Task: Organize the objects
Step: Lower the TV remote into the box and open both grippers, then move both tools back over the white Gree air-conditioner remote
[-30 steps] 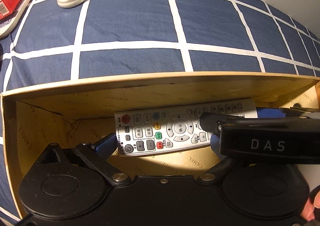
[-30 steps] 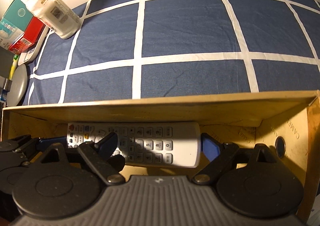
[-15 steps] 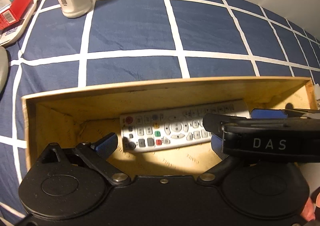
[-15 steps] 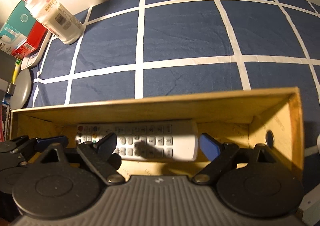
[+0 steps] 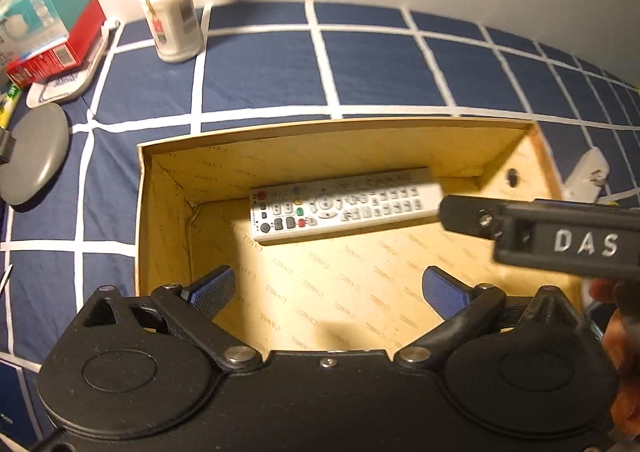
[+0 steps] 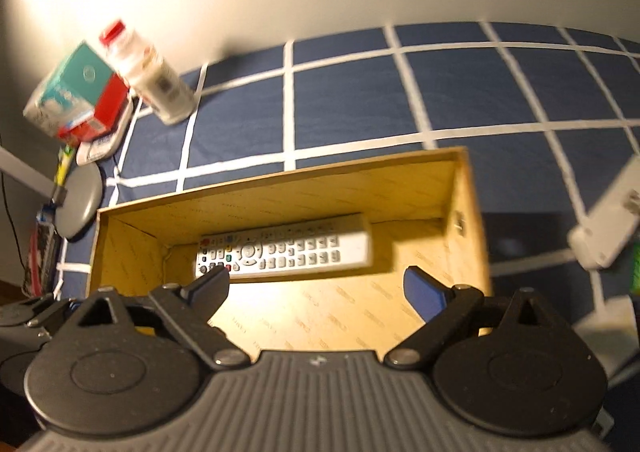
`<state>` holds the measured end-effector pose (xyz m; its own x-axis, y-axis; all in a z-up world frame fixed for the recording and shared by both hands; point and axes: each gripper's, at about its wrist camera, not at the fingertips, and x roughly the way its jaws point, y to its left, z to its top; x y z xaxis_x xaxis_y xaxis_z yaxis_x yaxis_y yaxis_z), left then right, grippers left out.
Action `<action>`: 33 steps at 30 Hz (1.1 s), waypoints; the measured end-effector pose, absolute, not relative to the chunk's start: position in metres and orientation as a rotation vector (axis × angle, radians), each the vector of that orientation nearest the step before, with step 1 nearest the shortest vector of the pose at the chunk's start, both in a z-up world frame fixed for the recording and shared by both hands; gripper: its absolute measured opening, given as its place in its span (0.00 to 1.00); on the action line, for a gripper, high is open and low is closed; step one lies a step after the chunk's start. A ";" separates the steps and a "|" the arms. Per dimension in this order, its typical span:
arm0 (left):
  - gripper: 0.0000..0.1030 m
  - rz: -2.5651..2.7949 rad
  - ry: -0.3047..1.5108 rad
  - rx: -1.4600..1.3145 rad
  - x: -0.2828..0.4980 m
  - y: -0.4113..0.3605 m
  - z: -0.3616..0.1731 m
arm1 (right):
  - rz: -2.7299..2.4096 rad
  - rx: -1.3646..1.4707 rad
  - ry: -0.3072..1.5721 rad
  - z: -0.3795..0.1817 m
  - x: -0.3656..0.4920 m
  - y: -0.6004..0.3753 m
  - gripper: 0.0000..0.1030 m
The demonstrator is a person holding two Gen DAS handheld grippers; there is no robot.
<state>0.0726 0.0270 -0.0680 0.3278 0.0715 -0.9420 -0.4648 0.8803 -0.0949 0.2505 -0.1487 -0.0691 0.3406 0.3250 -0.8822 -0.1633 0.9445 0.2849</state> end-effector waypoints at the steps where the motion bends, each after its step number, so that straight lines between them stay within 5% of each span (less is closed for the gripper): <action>1: 0.97 0.359 1.184 -0.376 0.069 0.023 -0.063 | 0.308 0.162 1.171 -0.063 0.245 -0.154 0.91; 12: 1.00 0.232 1.106 -0.279 0.057 -0.046 -0.020 | 0.179 0.275 1.047 -0.014 0.184 -0.233 1.00; 33: 1.00 -0.094 1.132 -0.070 0.063 -0.190 -0.021 | -0.159 0.453 0.963 -0.001 0.079 -0.383 1.00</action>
<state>0.0633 -0.1905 -0.0209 0.4218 -0.1105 -0.8999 0.0397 0.9938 -0.1034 0.0795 -0.3833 -0.0012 0.5675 0.0681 -0.8205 0.3282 0.8953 0.3013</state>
